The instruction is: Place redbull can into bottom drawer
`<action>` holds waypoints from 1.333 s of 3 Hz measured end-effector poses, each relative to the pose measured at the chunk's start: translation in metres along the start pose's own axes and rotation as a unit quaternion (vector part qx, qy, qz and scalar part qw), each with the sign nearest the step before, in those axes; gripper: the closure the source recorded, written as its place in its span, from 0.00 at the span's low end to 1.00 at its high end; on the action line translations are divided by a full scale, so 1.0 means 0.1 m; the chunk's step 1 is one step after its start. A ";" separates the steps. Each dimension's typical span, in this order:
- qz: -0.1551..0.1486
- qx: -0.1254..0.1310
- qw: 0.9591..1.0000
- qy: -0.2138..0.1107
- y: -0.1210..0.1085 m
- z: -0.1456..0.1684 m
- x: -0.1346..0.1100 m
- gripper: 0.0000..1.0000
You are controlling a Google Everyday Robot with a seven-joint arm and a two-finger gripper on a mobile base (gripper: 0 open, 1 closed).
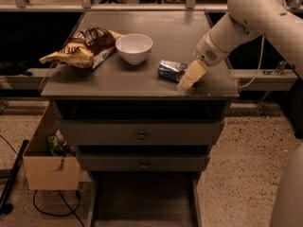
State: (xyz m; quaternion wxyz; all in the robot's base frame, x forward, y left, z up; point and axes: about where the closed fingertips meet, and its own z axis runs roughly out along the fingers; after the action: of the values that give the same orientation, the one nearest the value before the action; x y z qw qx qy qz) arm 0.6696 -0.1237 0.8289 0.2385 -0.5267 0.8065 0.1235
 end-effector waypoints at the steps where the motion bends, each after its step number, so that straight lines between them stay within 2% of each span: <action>1: 0.000 0.000 1.000 0.000 0.00 0.00 0.00 0.24; 2: 0.000 0.000 1.000 0.000 0.00 0.00 0.00 0.47; 3: 0.000 0.000 1.000 0.000 0.00 0.00 0.00 0.78; 4: 0.000 0.000 1.000 0.000 0.00 0.00 0.00 1.00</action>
Offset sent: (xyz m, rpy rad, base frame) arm 0.0000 0.0000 0.0000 0.0000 0.0001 0.0000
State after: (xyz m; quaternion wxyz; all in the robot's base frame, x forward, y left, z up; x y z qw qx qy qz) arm 0.6696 -0.1234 0.8285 0.2383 -0.5268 0.8065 0.1237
